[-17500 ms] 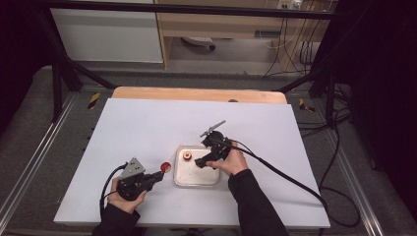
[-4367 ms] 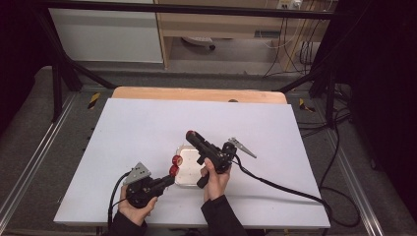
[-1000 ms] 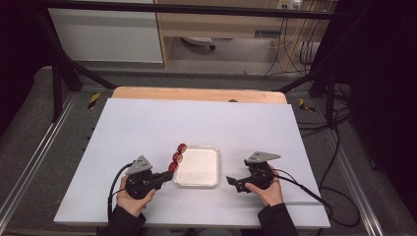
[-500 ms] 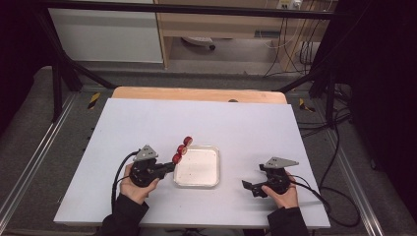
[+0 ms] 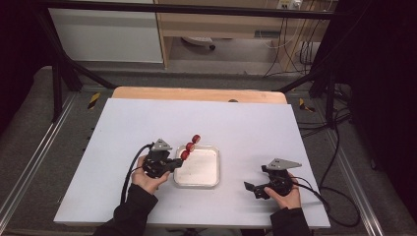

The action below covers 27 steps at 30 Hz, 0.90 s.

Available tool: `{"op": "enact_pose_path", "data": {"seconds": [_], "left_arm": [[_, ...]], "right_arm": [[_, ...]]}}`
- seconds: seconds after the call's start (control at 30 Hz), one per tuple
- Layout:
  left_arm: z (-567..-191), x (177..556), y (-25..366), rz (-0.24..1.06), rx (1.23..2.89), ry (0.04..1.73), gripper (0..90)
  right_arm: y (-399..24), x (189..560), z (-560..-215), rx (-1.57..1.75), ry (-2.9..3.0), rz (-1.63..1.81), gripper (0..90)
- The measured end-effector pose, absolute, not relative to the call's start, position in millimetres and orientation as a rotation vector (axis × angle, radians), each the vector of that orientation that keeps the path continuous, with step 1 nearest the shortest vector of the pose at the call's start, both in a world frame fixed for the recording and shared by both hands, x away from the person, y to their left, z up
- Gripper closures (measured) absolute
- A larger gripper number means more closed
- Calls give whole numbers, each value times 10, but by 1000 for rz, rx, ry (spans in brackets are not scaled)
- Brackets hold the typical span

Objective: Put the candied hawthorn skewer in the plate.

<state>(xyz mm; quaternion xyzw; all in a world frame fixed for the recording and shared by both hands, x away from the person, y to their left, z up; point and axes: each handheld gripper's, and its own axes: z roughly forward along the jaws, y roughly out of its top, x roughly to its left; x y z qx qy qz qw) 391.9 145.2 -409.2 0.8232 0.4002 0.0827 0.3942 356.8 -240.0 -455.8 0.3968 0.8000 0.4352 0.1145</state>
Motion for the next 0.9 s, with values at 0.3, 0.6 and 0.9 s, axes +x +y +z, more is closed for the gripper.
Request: {"op": "enact_pose_path", "data": {"seconds": [0.3,0.6,0.9], "left_arm": [[-4205,3950,1224,186,2166,1053,880],[-4257,3886,1107,189,2264,1080,879],[-4306,3872,1092,218,2288,1079,879]], "right_arm": [[-2414,3550,-4560,1160,2339,1301,7],[-2429,3547,-4547,1158,2336,1311,7],[-2428,3547,-4548,1165,2335,1316,7]]}}
